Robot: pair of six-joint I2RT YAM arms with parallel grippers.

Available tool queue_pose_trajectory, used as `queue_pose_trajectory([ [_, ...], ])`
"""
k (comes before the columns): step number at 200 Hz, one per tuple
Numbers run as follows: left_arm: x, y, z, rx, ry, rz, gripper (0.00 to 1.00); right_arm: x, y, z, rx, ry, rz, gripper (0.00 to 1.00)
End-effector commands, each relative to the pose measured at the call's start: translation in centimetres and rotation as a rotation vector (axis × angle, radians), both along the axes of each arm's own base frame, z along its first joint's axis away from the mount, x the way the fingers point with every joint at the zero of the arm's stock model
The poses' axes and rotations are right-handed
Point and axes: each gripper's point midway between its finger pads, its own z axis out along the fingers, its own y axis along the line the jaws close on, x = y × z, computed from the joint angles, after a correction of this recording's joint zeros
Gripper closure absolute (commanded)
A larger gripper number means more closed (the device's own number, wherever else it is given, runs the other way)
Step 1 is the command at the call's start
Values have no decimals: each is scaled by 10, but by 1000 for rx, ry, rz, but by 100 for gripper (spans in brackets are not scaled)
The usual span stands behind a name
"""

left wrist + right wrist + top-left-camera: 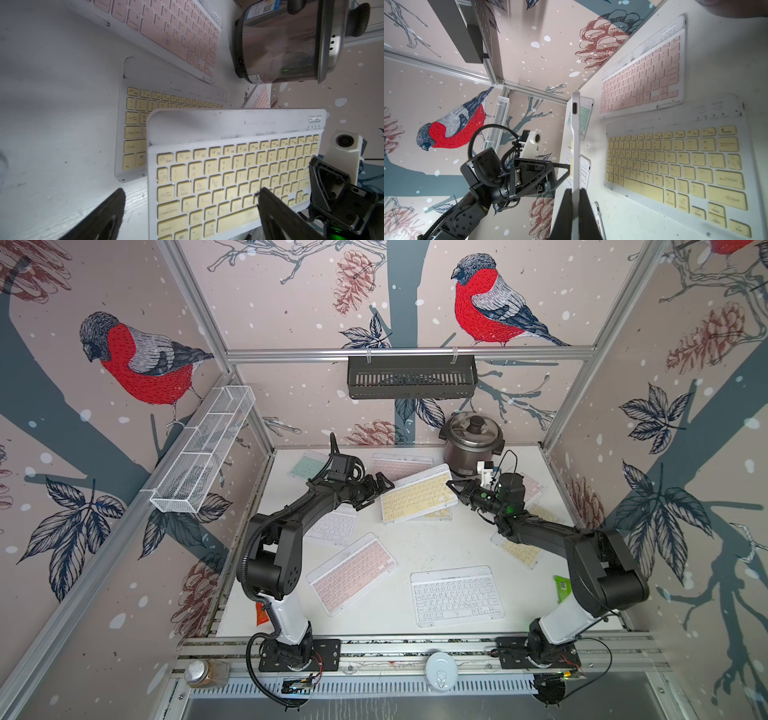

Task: Stack the numeric keypads
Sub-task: Place the numeric keypad at the numeric keypad.

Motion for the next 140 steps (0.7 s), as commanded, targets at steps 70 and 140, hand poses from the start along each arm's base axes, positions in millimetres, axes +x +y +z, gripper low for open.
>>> queue_pose_trajectory([
  [70, 29, -2, -27, 9, 32, 32, 2, 20, -1, -37, 134, -2, -61, 100],
  [140, 27, -5, -48, 27, 71, 26, 1, 25, -6, -78, 132, 56, -78, 100],
])
